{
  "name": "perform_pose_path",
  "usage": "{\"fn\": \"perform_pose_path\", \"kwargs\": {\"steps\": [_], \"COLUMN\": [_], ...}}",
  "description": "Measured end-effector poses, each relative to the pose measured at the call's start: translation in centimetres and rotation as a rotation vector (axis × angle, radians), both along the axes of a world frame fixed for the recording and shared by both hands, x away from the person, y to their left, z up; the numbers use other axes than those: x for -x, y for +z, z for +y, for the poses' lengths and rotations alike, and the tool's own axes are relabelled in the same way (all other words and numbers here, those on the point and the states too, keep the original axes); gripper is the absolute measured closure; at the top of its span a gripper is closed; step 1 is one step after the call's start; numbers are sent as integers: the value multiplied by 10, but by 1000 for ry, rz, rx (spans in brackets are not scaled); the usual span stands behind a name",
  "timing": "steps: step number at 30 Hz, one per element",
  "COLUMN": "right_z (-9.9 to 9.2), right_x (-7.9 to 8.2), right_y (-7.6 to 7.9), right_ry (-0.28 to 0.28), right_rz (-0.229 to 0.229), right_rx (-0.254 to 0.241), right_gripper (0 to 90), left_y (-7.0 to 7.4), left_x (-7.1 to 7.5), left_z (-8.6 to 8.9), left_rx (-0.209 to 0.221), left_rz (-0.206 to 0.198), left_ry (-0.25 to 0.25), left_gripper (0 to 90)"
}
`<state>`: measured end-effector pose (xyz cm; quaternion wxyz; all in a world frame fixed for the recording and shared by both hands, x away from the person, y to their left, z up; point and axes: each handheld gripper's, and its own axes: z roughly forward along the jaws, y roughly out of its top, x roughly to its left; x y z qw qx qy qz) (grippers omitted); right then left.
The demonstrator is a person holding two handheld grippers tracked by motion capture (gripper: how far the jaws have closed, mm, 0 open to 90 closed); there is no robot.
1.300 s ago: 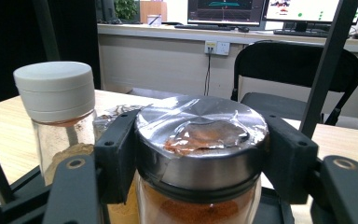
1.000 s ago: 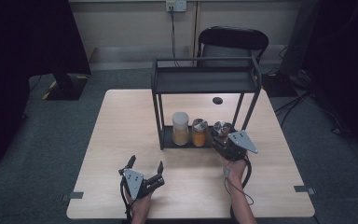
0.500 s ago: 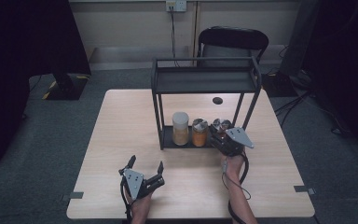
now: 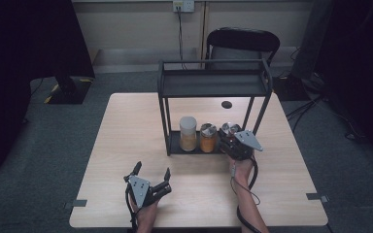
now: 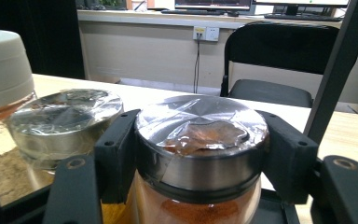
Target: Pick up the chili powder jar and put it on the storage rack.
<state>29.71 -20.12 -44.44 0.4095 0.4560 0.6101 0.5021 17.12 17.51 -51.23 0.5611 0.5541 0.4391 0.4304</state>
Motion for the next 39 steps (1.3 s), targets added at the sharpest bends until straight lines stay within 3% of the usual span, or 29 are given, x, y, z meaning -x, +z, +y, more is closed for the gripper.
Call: {"fn": "perform_pose_path", "kwargs": {"steps": [22, 39], "right_z": [1, 2], "right_x": [-9, -8], "right_y": [-4, -4], "right_ry": [-14, -11], "right_rz": [13, 19], "right_rx": [-31, -15], "right_gripper": [347, 343], "left_y": [0, 0], "left_x": [0, 0], "left_z": [1, 0], "left_rx": [-4, -6], "left_rz": [-1, -1], "left_ry": [-4, -3], "left_gripper": [10, 12]}}
